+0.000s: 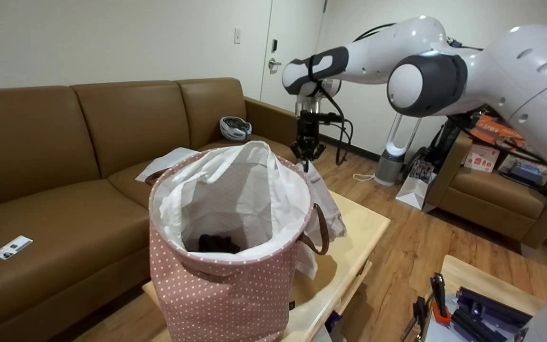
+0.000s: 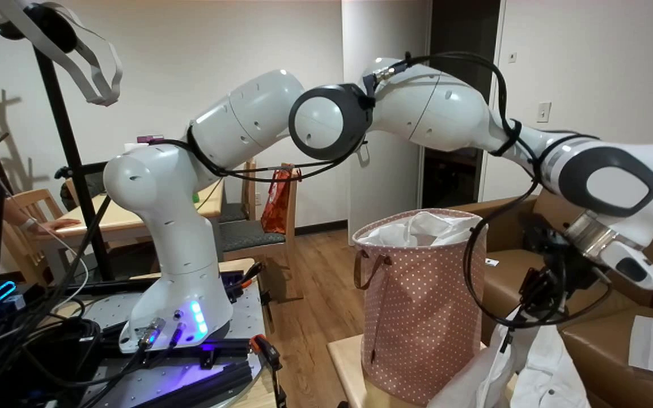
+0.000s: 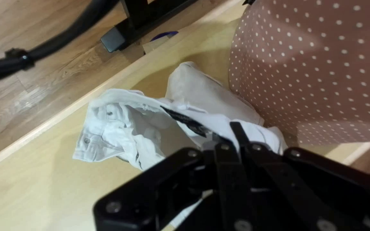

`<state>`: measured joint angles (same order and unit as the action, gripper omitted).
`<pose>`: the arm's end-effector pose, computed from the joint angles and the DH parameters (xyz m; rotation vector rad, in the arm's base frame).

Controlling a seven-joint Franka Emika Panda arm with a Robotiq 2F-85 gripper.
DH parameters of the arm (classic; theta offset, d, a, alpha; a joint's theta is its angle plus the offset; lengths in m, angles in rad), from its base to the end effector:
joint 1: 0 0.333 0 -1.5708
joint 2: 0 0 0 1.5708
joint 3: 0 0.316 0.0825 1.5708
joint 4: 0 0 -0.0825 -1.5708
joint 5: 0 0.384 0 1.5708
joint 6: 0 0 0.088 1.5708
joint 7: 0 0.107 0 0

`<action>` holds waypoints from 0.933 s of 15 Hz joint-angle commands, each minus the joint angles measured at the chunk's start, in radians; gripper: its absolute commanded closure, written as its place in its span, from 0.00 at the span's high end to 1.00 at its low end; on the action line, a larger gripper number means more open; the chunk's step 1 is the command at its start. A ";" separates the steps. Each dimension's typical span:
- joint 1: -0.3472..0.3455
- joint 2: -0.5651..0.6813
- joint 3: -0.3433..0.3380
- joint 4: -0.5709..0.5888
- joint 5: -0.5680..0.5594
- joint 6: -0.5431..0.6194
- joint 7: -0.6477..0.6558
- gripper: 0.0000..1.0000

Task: Pick up the white shorts and put them in the bag

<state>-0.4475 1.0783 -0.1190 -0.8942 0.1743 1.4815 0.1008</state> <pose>0.6434 -0.3478 0.2021 -2.7420 0.9367 0.6802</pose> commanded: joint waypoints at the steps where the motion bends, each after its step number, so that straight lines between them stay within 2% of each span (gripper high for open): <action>1: -0.022 -0.075 0.008 0.090 0.044 -0.067 0.059 0.01; 9: 0.040 -0.204 -0.044 0.309 -0.020 -0.069 0.129 0.01; 12: 0.054 -0.271 -0.036 0.357 -0.016 -0.038 0.055 0.01; 13: 0.047 -0.235 -0.036 0.318 0.001 -0.030 0.094 0.05; 14: 0.053 -0.254 -0.036 0.334 0.001 -0.030 0.089 0.05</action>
<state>-0.3947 0.8235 -0.1553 -0.5590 0.1750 1.4517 0.1894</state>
